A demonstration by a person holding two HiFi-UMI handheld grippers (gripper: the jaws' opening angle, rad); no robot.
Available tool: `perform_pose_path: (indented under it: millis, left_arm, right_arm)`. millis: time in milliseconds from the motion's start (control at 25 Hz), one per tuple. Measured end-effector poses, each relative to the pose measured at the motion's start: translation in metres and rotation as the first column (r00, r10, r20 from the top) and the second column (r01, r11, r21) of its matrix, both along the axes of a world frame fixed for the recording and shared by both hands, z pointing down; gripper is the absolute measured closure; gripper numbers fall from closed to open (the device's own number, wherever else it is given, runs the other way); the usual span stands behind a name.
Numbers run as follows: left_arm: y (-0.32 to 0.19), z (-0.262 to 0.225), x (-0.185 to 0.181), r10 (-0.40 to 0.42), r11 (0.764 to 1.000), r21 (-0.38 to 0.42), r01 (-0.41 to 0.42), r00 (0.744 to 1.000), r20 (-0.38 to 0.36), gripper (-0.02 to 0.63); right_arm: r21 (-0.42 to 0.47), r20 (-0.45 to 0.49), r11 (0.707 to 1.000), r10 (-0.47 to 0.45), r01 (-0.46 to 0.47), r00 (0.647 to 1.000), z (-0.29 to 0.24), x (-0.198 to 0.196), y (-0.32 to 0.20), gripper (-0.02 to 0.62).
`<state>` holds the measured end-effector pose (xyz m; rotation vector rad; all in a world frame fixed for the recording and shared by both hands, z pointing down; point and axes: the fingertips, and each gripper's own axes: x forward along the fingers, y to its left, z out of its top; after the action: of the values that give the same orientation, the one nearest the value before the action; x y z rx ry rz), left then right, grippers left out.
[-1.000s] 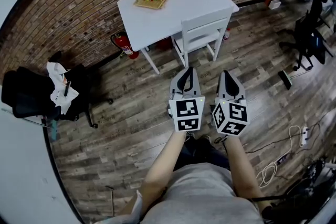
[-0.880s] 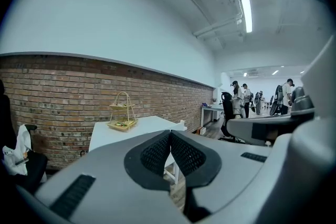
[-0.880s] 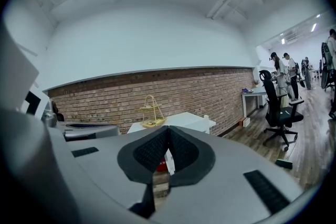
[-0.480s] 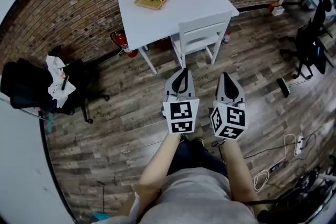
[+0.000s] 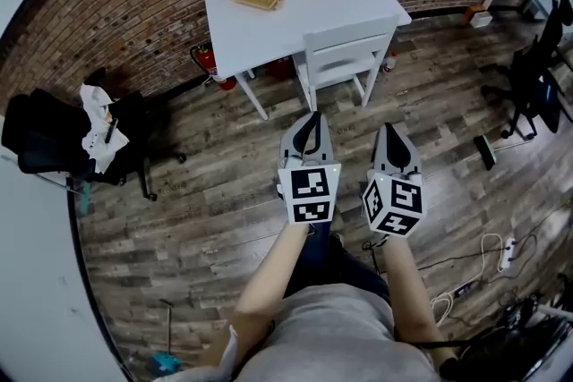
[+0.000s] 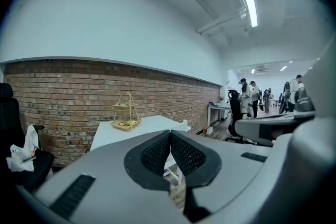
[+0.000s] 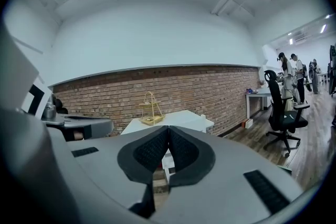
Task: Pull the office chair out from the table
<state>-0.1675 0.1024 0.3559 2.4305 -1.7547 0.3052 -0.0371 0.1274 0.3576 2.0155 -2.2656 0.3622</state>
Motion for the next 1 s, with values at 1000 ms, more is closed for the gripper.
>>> perform_pose_path:
  millis: [1000]
  left_arm:
    - [-0.195, 0.019, 0.027, 0.082, 0.996, -0.047, -0.082, 0.997, -0.009, 0.594]
  right_arm:
    - [-0.027, 0.02, 0.999, 0.032, -0.031, 0.999, 0.012, 0.012, -0.195, 0.58]
